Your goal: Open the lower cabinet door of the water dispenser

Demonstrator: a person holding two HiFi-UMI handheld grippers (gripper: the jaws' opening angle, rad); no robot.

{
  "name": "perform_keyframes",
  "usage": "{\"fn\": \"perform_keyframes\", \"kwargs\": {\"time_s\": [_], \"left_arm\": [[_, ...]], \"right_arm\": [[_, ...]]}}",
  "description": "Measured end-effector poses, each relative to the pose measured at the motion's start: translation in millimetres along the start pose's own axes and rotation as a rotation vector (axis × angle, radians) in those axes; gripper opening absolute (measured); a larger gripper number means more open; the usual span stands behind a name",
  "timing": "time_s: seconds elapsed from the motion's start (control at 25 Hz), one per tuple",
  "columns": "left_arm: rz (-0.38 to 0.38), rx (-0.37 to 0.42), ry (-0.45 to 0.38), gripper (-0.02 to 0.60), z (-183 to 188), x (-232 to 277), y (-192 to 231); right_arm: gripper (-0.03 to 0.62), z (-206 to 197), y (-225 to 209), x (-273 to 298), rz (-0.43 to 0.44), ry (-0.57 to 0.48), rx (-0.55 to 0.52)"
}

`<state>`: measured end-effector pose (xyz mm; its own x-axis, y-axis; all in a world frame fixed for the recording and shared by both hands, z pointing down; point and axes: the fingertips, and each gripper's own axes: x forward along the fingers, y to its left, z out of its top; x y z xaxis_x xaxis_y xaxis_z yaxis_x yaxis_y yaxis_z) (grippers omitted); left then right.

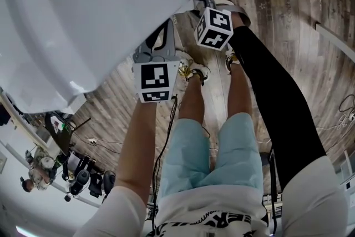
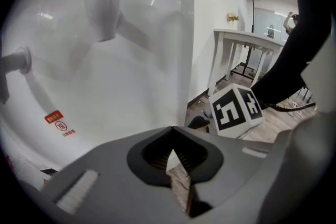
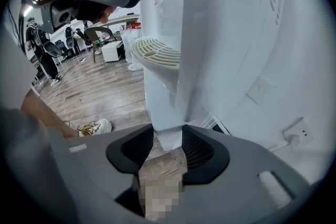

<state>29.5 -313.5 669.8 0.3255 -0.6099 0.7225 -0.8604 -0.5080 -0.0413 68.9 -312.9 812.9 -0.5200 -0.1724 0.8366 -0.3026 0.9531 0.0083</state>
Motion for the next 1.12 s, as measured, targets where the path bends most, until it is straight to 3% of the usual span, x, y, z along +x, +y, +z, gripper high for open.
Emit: {"fn": "perform_keyframes", "kwargs": {"time_s": [0.4, 0.88, 1.12], "left_arm": [[-0.016, -0.005, -0.024, 0.055, 3.6, -9.3, -8.0], [-0.097, 0.059, -0.043, 0.055, -0.2, -17.5, -15.9], [-0.101, 0.063, -0.052, 0.055, -7.7, -34.2, -7.4]], "right_arm": [[0.169, -2.3, 15.3, -1.8, -0.023, 0.029, 0.045], [0.169, -4.7, 39.5, -6.5, -0.072, 0.033, 0.114], [0.169, -6.5, 53.1, -6.9, -0.083, 0.065, 0.135]]}}
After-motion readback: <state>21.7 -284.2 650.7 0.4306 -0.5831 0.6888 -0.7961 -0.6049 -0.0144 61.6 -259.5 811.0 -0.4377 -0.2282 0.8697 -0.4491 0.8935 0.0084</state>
